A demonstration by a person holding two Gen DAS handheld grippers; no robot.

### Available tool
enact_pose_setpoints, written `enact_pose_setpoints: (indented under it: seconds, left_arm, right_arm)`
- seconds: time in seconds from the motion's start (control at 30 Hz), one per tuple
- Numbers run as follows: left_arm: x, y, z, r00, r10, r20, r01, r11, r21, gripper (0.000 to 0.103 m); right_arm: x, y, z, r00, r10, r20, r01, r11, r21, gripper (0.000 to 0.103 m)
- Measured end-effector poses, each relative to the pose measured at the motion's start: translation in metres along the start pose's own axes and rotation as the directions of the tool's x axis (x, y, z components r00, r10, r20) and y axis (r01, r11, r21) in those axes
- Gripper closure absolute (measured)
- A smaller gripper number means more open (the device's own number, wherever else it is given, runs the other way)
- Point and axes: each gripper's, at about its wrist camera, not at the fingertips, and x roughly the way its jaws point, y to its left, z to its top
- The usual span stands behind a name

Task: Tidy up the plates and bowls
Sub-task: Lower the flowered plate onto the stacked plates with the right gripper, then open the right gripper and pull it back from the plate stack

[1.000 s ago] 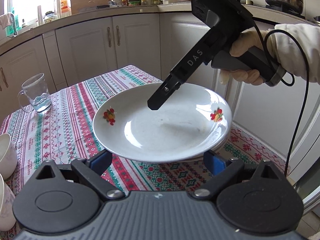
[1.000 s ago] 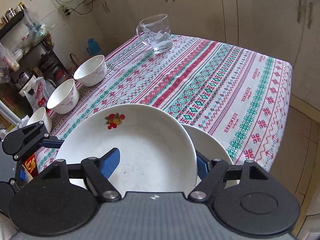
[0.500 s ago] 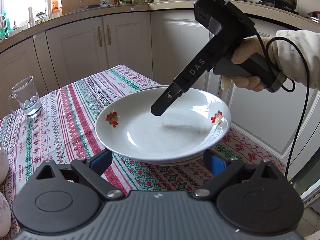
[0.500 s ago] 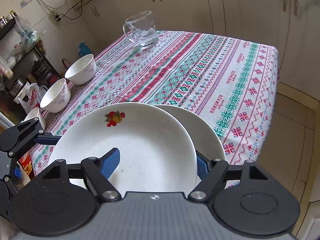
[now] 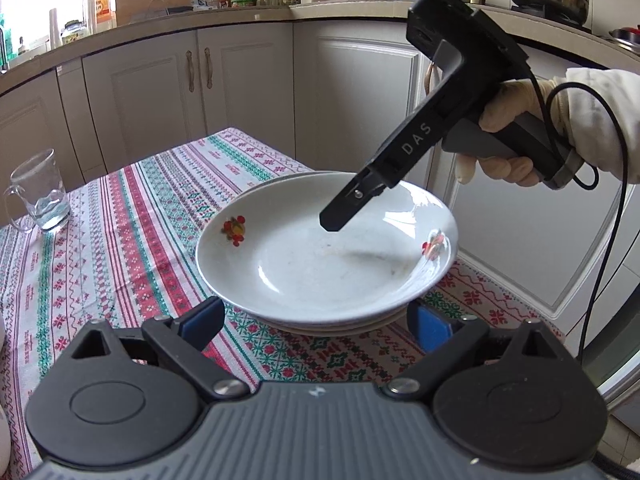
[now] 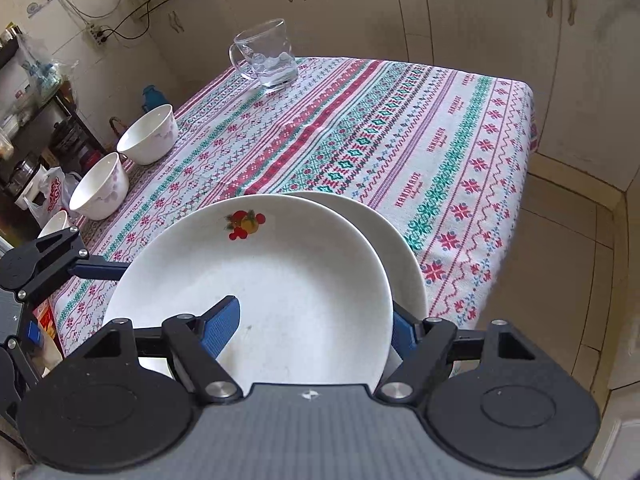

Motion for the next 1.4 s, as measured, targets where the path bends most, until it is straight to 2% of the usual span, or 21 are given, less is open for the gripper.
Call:
enact_pose_setpoints:
  seconds: [0.33,0.77,1.27,1.4]
  left_arm:
    - [0.001,-0.001,0.002,1.000,-0.018,0.021,0.018,1.000,0.016,0.006]
    - [0.009,0.005,0.000,0.999,-0.040,0.002,0.040,0.999,-0.008,0.006]
    - [0.011,0.007,-0.005,0.999,-0.035,0.008,0.035,0.999,-0.012,0.006]
    - [0.012,0.007,-0.006,1.000,-0.027,0.005,0.027,1.000,-0.004,0.006]
  right_arm:
    - [-0.013,0.001,-0.006,1.000,-0.016,0.016,0.016,1.000,0.010,0.021]
    - [-0.025,0.007,-0.012,0.998,-0.051,0.026,0.051,0.999,0.014,0.018]
    - [-0.035,0.017,-0.024,0.996,-0.090,0.029,0.089,0.996,0.018,0.017]
    - [-0.035,0.023,-0.028,0.993,-0.114,0.023,0.114,0.993,0.013,0.014]
